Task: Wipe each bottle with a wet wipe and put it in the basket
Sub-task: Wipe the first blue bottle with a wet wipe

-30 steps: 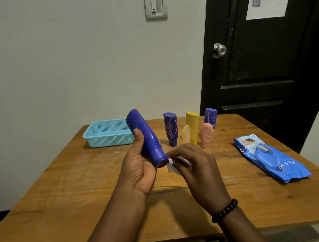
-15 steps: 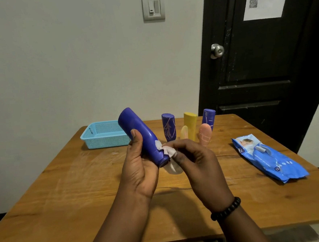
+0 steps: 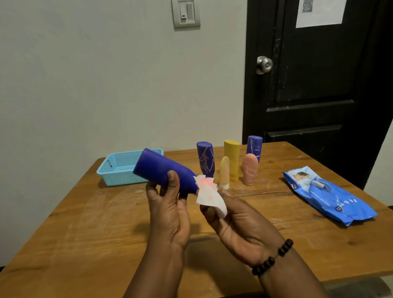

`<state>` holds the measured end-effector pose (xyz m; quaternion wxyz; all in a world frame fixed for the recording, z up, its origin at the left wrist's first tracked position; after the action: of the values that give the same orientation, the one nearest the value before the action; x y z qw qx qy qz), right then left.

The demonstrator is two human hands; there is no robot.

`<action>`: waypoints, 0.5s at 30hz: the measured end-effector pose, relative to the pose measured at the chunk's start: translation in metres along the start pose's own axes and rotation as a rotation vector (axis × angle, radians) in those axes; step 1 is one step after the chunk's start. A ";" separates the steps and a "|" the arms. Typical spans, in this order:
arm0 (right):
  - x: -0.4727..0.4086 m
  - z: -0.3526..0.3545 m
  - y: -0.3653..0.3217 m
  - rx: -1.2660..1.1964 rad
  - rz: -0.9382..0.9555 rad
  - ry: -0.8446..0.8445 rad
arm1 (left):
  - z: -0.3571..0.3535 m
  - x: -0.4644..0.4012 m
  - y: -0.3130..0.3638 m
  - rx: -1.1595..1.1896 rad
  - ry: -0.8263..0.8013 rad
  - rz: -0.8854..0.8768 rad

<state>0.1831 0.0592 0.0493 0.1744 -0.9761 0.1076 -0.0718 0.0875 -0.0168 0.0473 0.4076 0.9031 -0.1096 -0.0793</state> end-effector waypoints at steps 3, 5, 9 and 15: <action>0.009 0.006 -0.046 0.628 0.352 0.139 | 0.016 -0.003 -0.005 0.044 0.028 0.028; 0.019 0.001 -0.069 0.918 0.599 0.197 | 0.016 -0.002 -0.001 -0.062 0.007 -0.017; 0.030 -0.026 -0.083 1.090 0.819 0.130 | 0.009 0.009 0.020 -0.568 -0.033 -0.262; 0.043 -0.075 -0.098 1.245 1.010 0.045 | -0.004 0.023 0.027 -0.871 -0.139 -0.485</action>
<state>0.2300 0.1144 0.1580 0.6961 -0.5316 0.4800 -0.0506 0.1067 -0.0371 0.0694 0.7081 0.6413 0.1196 -0.2702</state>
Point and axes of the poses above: each hand's wrist, its own x-axis away from the middle knuckle, its own z-axis out of the back of the hand, y = z × x, the point moved 10 cm from there along -x, towards the middle knuckle, and after that the axes turned 10 degrees about -x, right-handed, at the moved point
